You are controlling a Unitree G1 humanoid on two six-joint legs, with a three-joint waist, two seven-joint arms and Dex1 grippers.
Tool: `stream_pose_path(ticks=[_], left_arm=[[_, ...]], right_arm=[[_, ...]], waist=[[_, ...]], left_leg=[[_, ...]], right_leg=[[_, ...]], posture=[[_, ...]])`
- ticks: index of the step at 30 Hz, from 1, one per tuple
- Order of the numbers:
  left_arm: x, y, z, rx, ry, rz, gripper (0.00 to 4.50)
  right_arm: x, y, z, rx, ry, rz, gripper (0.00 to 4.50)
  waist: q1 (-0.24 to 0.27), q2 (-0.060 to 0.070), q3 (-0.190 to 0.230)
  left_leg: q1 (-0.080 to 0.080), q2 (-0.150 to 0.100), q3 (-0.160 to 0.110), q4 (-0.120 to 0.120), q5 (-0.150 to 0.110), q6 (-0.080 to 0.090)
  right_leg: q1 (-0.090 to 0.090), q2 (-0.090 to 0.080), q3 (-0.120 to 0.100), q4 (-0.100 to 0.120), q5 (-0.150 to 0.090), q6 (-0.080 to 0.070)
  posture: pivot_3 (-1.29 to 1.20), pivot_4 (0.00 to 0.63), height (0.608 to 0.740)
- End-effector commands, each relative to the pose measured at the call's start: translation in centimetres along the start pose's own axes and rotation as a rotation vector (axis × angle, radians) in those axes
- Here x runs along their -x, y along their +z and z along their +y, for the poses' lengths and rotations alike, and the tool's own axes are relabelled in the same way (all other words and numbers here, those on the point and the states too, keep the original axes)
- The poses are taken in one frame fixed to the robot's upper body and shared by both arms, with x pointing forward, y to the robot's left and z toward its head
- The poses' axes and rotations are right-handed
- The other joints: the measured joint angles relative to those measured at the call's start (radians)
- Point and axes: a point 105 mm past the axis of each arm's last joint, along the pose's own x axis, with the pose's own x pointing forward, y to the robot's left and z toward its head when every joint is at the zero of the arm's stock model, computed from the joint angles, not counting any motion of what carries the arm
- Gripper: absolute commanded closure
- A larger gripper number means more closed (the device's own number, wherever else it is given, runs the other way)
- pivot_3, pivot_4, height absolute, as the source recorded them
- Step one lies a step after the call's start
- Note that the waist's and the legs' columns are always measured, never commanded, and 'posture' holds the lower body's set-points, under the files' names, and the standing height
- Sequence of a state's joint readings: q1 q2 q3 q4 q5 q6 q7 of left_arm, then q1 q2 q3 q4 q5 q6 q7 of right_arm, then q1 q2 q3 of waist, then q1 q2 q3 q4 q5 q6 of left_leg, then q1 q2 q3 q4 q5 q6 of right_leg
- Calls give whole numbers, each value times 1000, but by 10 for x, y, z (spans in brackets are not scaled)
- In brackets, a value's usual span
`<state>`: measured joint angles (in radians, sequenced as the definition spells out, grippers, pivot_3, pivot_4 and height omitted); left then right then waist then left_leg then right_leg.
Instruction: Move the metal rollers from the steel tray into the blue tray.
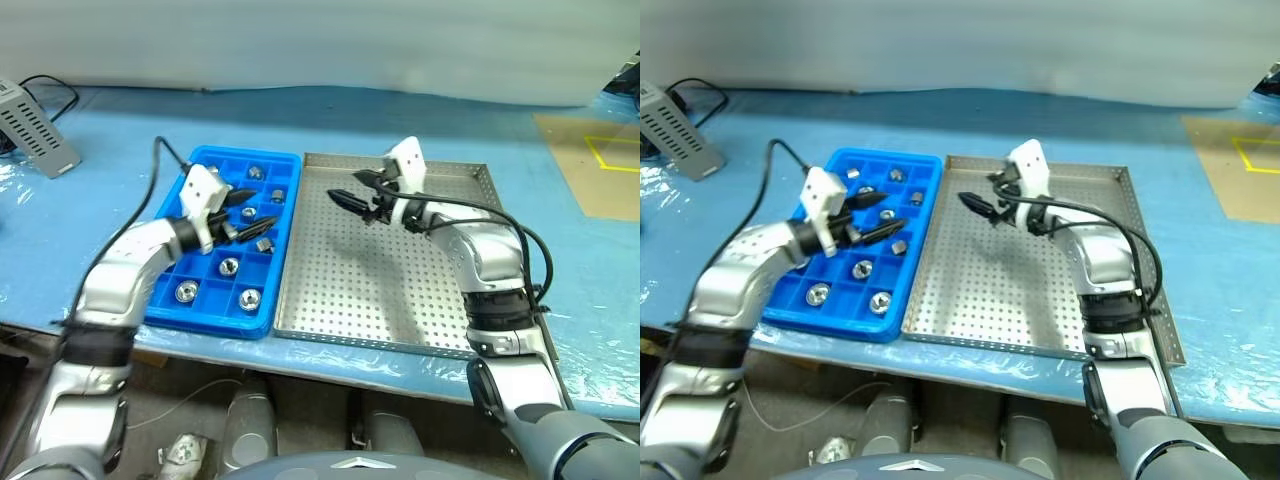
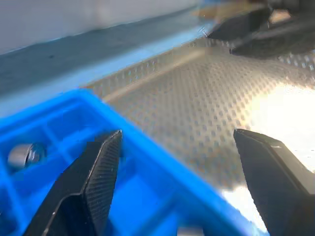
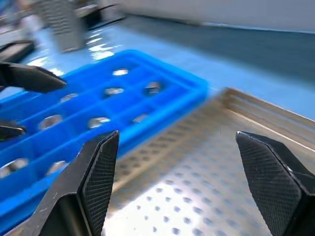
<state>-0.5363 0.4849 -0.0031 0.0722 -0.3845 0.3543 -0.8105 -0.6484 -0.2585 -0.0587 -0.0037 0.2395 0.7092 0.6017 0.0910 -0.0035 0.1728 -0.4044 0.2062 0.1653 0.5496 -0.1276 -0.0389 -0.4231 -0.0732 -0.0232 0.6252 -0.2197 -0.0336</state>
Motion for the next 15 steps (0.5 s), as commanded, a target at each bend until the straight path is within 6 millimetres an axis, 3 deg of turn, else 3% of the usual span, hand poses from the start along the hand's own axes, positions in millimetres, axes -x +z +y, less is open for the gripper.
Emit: stream_pose_path(ticks=[1,6,15], left_arm=[[-24,12,-5,-26,-26,-56,674],[-39,13,-19,-26,-90,-71,674],[-30,11,-17,-22,-99,-66,674]], right_arm=[[5,13,-7,6,-100,-69,534],[9,13,-14,29,-151,-64,534],[22,10,-25,35,-202,-55,534]], waist=[[-17,0,0],[-44,0,0],[-48,0,0]], left_leg=[[1,0,1,0,0,0],[0,0,1,0,-2,3],[0,1,2,3,-3,6]], right_leg=[[0,0,0,0,0,0],[0,0,0,-1,0,-1],[1,0,0,-1,0,-1]], posture=[[-125,150,740],[-163,150,740],[-163,150,740]])
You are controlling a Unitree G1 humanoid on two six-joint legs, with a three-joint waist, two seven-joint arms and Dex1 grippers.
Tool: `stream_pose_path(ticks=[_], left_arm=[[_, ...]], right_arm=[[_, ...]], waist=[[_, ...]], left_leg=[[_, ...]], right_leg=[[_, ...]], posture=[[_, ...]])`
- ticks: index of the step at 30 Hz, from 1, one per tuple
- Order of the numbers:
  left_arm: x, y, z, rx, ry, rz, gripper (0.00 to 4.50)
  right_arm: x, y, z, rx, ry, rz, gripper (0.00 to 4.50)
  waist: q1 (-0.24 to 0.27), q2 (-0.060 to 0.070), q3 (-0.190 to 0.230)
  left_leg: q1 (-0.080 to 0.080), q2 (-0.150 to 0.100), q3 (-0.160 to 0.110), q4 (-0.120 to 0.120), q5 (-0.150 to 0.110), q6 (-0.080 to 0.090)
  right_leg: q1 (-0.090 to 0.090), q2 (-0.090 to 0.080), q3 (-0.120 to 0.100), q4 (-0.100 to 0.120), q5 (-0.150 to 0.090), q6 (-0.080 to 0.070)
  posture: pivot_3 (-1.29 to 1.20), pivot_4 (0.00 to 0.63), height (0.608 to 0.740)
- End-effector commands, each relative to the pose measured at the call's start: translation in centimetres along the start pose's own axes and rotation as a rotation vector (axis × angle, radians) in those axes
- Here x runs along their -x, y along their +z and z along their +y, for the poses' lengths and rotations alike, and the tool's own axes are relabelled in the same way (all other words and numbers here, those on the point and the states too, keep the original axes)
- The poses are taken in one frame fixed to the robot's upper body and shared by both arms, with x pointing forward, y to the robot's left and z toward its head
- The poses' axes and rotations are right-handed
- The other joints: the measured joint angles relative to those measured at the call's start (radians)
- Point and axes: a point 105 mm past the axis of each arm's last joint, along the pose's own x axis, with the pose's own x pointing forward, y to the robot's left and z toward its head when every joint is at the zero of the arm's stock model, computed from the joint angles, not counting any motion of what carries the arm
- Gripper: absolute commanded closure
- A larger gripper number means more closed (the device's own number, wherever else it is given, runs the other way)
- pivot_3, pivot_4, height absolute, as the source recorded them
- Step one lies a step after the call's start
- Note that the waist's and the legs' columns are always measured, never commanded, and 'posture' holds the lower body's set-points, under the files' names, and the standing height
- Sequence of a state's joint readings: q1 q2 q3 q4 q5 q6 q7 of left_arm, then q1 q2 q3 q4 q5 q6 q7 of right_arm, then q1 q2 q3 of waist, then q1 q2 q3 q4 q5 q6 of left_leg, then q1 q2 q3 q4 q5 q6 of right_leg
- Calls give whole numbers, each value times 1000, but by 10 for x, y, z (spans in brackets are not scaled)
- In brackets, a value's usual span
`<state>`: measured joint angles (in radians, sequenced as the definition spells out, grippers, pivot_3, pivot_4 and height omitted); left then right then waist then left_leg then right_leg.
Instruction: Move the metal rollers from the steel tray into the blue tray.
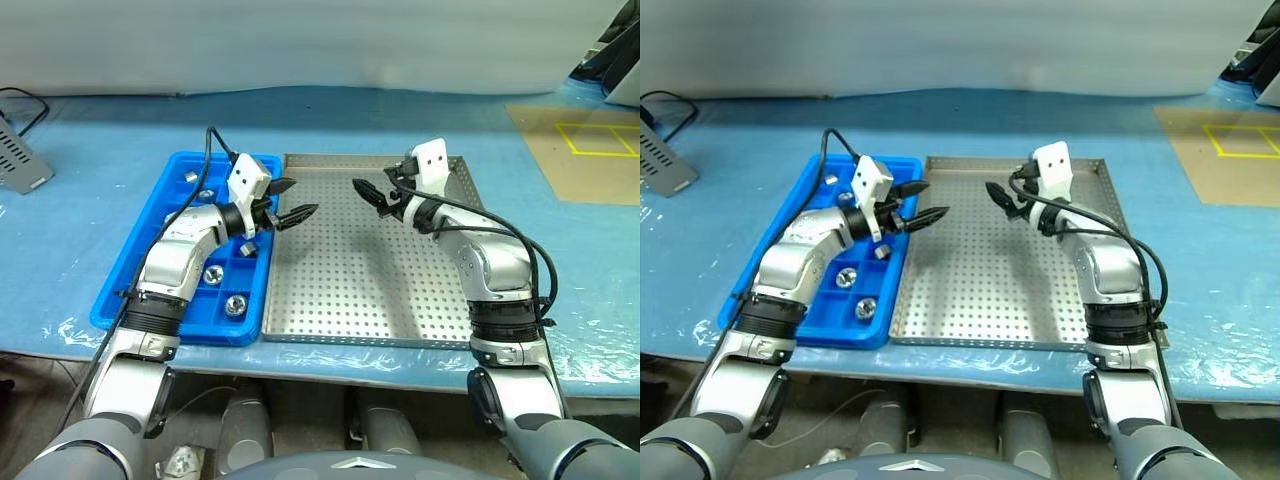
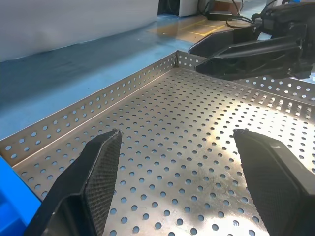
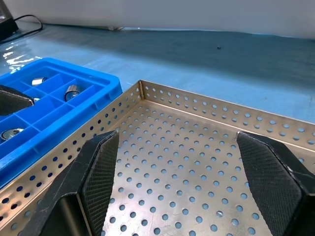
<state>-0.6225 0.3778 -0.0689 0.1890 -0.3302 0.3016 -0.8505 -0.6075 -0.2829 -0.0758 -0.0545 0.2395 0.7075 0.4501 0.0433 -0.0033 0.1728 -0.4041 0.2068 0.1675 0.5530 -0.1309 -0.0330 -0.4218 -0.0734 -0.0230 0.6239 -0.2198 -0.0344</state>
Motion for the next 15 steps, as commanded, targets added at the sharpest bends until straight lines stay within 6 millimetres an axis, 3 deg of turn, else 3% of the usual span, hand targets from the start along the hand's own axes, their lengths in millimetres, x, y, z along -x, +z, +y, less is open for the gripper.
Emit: stream_pose_path(ticks=[1,9,15], left_arm=[[5,13,2,-39,13,-45,674],[5,12,-2,-31,6,-61,674],[7,9,-1,-24,25,-55,674]], right_arm=[[9,10,-7,11,-30,-45,534],[18,-12,-13,4,-72,30,534],[22,-16,-12,4,-69,48,534]], waist=[[0,0,0],[1,0,0],[0,0,0]], left_leg=[[0,0,0,1,0,0],[0,0,0,3,-1,2],[0,0,0,4,-2,2]], right_leg=[[0,0,0,0,0,0],[1,0,0,0,0,0],[1,0,0,0,0,0]], posture=[[-162,150,740],[-158,150,740],[-160,150,740]])
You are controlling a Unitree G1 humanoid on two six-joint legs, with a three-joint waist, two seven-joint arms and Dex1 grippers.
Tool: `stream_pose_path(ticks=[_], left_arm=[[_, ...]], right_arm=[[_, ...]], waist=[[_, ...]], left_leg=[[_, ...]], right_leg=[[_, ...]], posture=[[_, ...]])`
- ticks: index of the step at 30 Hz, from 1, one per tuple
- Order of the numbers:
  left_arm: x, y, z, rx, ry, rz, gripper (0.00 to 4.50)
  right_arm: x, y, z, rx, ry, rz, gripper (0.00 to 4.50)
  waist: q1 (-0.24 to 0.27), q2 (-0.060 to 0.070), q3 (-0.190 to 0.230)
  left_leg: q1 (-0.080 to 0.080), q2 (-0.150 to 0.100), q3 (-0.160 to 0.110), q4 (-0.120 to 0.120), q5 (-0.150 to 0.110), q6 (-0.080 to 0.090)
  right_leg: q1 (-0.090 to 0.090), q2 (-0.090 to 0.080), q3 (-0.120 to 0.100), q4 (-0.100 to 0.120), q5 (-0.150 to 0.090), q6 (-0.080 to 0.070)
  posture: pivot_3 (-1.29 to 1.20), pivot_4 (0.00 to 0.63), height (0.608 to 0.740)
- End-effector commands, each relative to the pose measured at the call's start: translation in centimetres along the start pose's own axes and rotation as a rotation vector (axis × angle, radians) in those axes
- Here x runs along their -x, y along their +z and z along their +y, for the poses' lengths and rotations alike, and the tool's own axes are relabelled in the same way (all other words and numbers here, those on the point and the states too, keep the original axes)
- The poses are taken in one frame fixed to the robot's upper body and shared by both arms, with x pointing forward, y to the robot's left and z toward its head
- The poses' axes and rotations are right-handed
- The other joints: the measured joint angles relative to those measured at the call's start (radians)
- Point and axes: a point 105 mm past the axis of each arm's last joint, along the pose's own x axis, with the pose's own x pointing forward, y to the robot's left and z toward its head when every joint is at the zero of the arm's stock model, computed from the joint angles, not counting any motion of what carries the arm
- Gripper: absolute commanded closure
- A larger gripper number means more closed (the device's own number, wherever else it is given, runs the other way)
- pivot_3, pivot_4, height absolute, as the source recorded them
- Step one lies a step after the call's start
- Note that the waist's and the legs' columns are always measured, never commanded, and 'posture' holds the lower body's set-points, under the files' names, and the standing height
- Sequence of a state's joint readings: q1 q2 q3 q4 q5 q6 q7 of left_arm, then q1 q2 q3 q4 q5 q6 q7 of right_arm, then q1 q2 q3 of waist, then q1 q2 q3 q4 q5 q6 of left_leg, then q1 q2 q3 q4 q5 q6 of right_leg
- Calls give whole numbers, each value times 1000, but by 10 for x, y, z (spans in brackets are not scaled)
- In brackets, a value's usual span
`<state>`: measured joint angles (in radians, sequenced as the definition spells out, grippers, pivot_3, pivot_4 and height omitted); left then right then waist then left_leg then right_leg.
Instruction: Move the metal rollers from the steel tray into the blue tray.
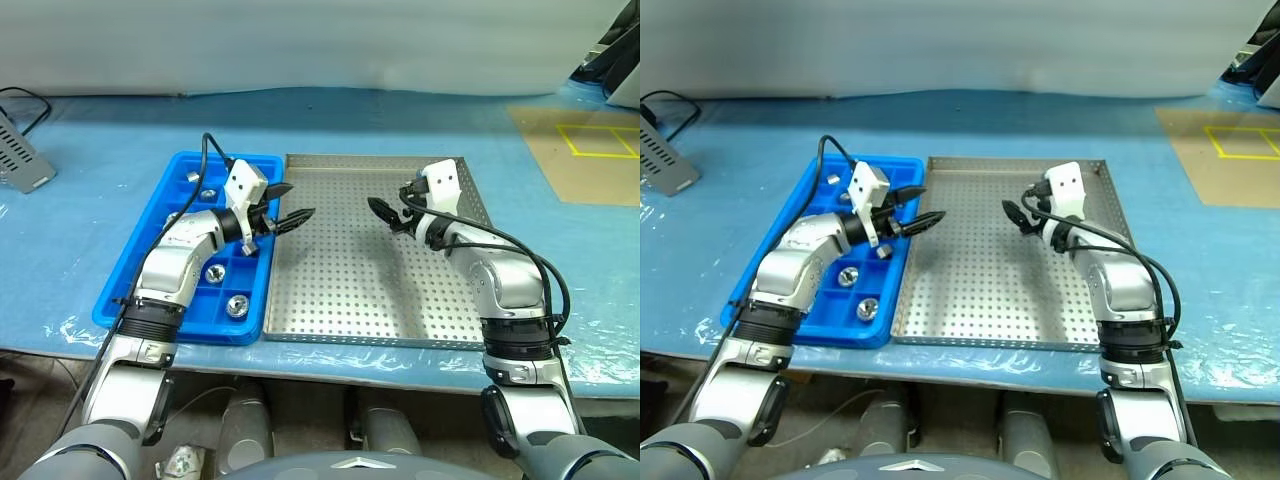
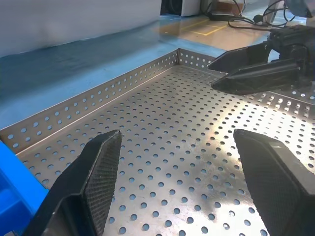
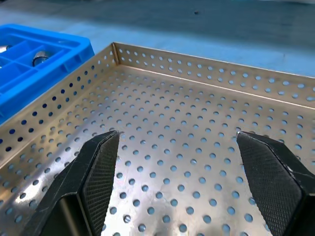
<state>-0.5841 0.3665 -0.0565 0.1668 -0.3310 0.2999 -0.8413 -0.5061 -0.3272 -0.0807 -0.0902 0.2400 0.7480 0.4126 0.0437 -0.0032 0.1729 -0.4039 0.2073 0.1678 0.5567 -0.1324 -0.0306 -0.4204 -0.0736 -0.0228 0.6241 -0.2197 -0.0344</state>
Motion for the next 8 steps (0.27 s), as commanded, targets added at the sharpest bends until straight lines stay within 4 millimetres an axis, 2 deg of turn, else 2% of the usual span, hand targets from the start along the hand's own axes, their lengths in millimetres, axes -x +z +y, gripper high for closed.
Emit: stream_pose_path(ticks=[1,8], left_arm=[[3,15,2,-45,11,-48,674],[3,16,3,-30,34,-58,674]], right_arm=[[6,16,4,15,14,-57,534],[5,13,6,14,11,-53,534]], waist=[[0,0,0],[0,0,0]], left_leg=[[0,0,0,0,0,0],[0,0,0,0,-1,1]], right_leg=[[0,0,0,0,0,0],[0,0,0,0,0,0]], posture=[[-158,150,740],[-150,150,740]])
